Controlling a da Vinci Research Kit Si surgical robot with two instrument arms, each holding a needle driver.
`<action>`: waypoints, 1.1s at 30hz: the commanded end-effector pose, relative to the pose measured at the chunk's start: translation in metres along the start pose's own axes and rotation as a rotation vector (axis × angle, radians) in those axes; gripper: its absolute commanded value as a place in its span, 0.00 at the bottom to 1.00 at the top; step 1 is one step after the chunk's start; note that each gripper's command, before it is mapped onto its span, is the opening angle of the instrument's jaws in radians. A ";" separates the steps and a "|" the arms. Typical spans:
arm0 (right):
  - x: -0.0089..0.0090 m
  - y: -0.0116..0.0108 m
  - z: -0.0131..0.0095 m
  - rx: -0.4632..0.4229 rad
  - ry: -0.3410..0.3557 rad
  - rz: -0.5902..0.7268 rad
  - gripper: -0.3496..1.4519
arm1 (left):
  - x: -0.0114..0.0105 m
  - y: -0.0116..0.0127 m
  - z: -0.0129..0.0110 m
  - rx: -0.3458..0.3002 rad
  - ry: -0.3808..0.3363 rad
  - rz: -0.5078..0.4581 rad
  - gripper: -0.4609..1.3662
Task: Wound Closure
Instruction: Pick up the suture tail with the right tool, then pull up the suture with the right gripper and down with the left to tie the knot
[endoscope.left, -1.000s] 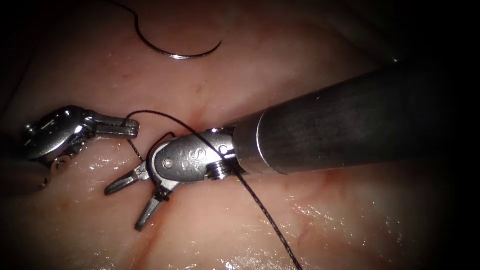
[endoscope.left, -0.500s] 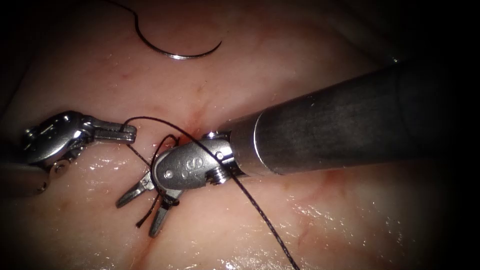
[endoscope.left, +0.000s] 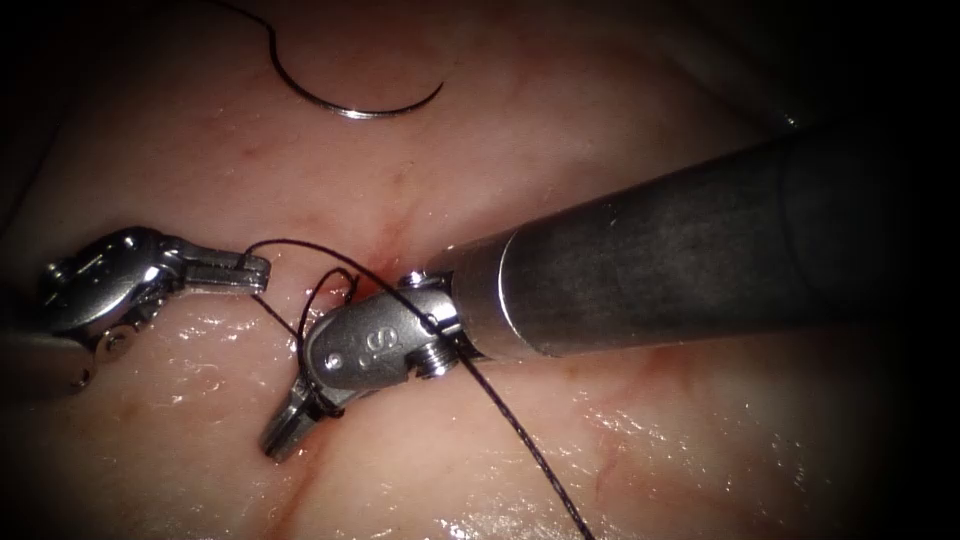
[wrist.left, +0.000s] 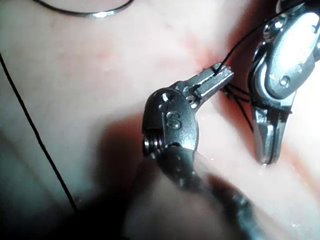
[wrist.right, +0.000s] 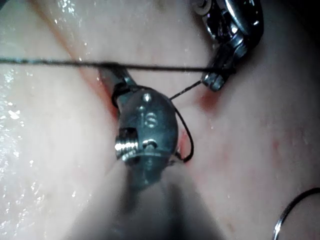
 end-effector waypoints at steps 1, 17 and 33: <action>0.0000 0.0000 0.0000 -0.001 -0.004 0.001 0.02 | 0.0000 0.0000 0.0000 -0.004 0.000 0.000 0.06; -0.0009 0.0014 -0.0038 -0.179 0.120 0.024 0.00 | -0.0007 0.0032 -0.0011 -0.048 -0.002 0.007 0.06; -0.0053 0.0024 -0.0108 -0.390 0.214 0.121 0.00 | -0.0037 0.0115 -0.0014 -0.091 -0.028 0.040 0.06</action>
